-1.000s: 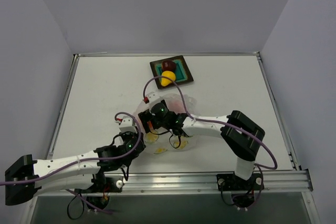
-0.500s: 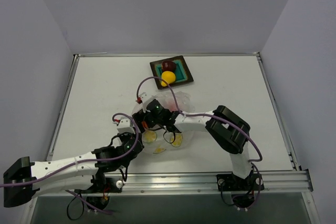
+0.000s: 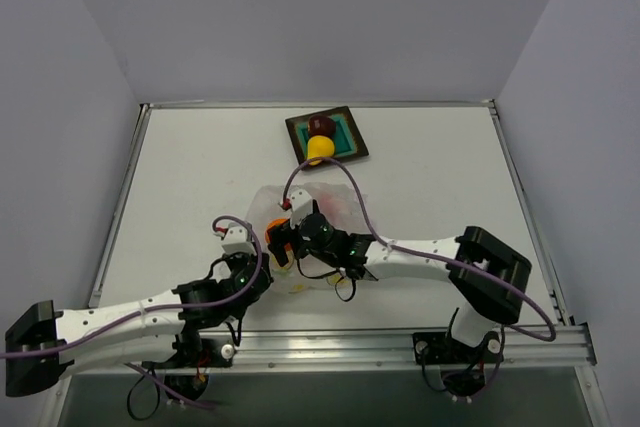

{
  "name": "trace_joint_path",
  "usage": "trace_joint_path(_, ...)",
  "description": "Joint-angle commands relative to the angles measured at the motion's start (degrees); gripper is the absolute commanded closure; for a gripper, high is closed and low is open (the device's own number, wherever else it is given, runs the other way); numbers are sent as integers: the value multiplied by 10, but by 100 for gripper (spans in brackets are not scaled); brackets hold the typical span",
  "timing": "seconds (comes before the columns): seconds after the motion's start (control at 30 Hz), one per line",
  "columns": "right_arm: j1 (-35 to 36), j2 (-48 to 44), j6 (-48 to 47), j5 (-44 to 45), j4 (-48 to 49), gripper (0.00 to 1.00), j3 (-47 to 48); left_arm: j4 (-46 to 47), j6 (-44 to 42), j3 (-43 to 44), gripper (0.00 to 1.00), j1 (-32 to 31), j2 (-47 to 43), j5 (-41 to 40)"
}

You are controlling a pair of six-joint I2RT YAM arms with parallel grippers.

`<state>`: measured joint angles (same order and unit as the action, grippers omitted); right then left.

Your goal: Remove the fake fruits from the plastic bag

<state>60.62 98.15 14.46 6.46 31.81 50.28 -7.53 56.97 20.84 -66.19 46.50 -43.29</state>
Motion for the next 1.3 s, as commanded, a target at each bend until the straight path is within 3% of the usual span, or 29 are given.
trace_joint_path(0.0,33,-116,37,65,-39,69,-44,1,-22,38,98,5,8,-15)
trace_joint_path(0.23,59,-305,89,52,-76,69,-100,31,-25,40,98,5,69,14)
trace_joint_path(0.47,43,-354,51,14,-104,69,23,-15,-16,41,98,3,77,17)
trace_joint_path(0.67,-95,-305,88,-99,-84,69,126,-97,-13,55,98,5,8,-10)
trace_joint_path(0.77,-141,-272,120,-186,-59,64,139,-138,2,70,98,10,8,-22)
trace_joint_path(0.93,-190,-233,80,-90,-80,66,158,-207,45,86,98,11,-7,-40)
trace_joint_path(1.0,-256,-178,86,-68,-83,68,168,-229,61,89,98,12,-28,-53)
trace_joint_path(1.13,-296,-90,54,35,-96,68,176,-262,90,90,98,21,-58,-66)
trace_joint_path(1.27,-328,24,41,64,-90,69,218,-253,79,84,98,41,-58,-53)
